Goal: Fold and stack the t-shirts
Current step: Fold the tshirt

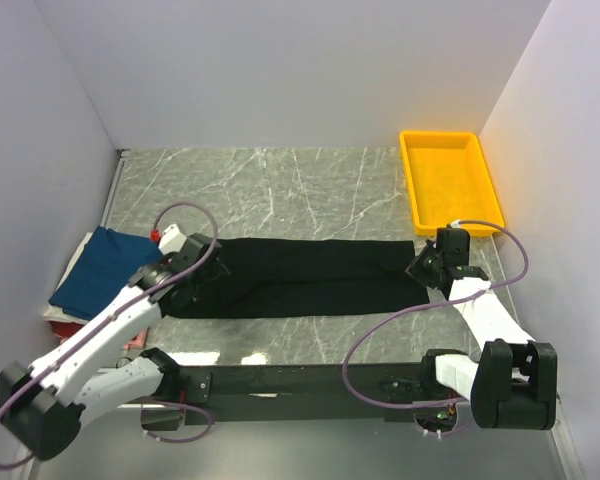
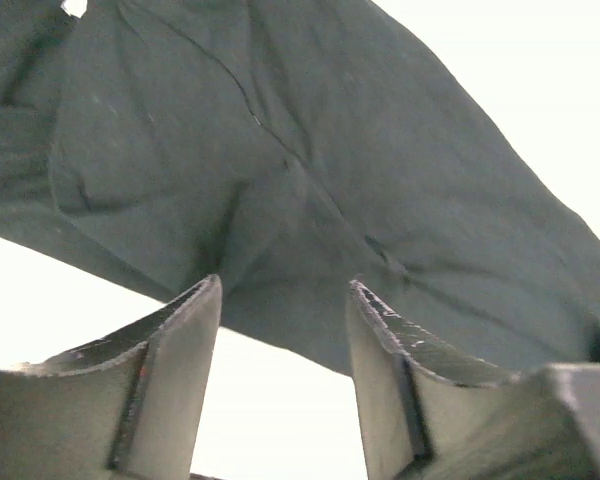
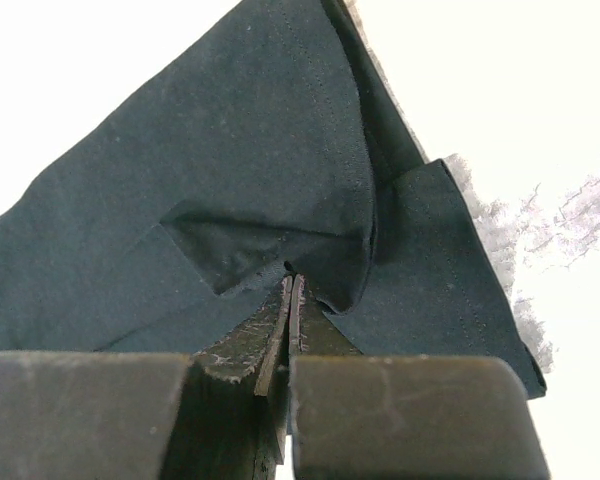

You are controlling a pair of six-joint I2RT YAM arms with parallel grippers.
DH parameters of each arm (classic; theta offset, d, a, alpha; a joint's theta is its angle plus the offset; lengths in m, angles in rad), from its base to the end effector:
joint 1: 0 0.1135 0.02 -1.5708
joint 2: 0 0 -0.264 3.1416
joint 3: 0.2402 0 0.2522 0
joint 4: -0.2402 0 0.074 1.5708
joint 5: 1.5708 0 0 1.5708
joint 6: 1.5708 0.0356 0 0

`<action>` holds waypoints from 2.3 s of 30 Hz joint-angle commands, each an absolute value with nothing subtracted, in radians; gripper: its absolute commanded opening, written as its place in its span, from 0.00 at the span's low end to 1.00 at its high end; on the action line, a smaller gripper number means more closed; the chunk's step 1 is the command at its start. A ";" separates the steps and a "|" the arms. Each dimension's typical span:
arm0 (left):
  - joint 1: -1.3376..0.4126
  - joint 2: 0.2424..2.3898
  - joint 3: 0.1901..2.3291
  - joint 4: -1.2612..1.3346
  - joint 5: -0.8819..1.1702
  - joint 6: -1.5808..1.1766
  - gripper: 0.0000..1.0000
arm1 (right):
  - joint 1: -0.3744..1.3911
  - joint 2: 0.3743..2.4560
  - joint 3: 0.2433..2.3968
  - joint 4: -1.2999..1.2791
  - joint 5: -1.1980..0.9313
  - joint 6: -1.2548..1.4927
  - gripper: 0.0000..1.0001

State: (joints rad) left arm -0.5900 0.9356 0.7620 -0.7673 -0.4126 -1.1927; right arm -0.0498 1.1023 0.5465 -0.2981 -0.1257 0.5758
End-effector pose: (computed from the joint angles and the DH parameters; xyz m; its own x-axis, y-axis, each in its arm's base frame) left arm 0.1557 -0.0871 0.2566 -0.5391 -0.6636 -0.5186 -0.5083 0.7474 -0.4278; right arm 0.2123 -0.0061 0.1884 -0.6494 0.5733 -0.4996 0.3824 0.8141 0.4370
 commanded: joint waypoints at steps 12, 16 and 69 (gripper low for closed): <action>-0.517 1.256 0.868 -0.689 -0.474 -1.052 0.59 | -0.046 1.115 0.566 -0.273 -0.138 0.571 0.00; -0.491 1.296 0.867 -0.643 -0.477 -1.003 0.58 | -0.046 1.115 0.561 -0.270 -0.141 0.571 0.00; -0.575 0.997 0.476 -0.552 -0.089 -1.118 0.03 | -0.124 1.072 0.538 -0.365 -0.061 0.617 0.11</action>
State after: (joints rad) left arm -0.5678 1.0451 0.5072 -0.5568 -0.0902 -1.0599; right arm -0.0902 1.0908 0.5468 -0.3416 -0.0708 0.5976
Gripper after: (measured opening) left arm 0.057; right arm 0.102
